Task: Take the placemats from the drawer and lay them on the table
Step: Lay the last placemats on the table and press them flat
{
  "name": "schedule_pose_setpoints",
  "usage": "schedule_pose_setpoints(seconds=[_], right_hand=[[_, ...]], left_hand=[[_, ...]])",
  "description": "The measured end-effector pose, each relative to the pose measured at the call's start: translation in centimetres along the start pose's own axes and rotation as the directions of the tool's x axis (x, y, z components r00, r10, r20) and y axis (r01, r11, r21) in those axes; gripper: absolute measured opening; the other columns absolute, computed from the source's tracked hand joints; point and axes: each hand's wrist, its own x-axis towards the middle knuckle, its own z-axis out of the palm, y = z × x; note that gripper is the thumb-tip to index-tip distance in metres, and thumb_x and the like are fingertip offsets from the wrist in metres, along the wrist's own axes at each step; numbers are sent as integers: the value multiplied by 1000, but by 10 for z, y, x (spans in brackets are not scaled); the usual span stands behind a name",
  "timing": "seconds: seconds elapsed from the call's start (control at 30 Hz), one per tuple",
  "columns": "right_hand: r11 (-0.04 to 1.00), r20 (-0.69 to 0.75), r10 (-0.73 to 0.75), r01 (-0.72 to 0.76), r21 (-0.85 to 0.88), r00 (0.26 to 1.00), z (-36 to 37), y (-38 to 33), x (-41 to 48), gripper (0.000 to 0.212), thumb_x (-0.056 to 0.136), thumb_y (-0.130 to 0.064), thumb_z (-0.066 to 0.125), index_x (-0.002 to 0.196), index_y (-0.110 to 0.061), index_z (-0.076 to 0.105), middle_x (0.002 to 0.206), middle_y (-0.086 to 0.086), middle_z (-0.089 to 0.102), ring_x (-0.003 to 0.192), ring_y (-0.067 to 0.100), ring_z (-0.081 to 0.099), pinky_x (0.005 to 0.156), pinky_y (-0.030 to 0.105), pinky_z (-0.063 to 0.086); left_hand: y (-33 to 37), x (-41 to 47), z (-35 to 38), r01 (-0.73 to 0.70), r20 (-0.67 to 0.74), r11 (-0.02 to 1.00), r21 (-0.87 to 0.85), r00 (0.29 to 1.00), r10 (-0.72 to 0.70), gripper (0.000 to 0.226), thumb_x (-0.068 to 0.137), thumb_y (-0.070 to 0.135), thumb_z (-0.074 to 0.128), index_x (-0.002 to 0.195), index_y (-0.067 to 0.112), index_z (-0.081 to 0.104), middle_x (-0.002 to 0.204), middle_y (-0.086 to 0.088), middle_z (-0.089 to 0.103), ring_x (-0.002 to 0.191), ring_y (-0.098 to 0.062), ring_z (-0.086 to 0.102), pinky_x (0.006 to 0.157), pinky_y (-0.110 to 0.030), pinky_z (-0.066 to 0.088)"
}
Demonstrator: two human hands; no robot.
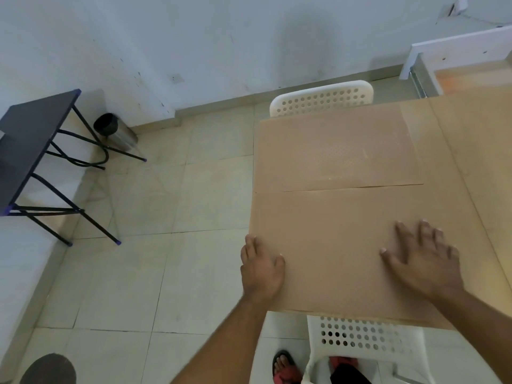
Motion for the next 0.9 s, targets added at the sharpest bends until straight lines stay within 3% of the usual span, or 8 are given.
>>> schedule_pose_setpoints(seconds=[0.1, 0.4, 0.9], right_hand=[[999, 17, -9, 9, -37, 1000, 4, -2, 1, 82, 88, -77, 13, 158, -39, -7, 168, 10, -11, 154, 34, -6, 121, 53, 4], [998, 6, -33, 33, -59, 999, 9, 3, 5, 86, 83, -83, 1, 158, -41, -9, 168, 11, -11, 154, 34, -6, 122, 49, 2], [998, -8, -40, 40, -56, 999, 8, 1, 6, 87, 83, -81, 0, 159, -38, -5, 168, 12, -8, 154, 35, -5, 123, 51, 4]], left_hand=[[2, 0, 4, 9, 20, 998, 60, 1000, -10, 76, 101, 46, 38, 158, 9, 6, 167, -1, -6, 152, -25, 4, 115, -46, 28], [-1, -5, 14, 19, 39, 988, 150, 999, -25, 76, 103, 49, 27, 159, 8, -5, 167, -5, -11, 154, -26, -7, 115, -52, 26], [-5, -4, 13, 3, 70, 978, 210, 997, -18, 77, 103, 52, 24, 158, 9, -8, 167, -5, -14, 154, -25, -12, 117, -53, 23]])
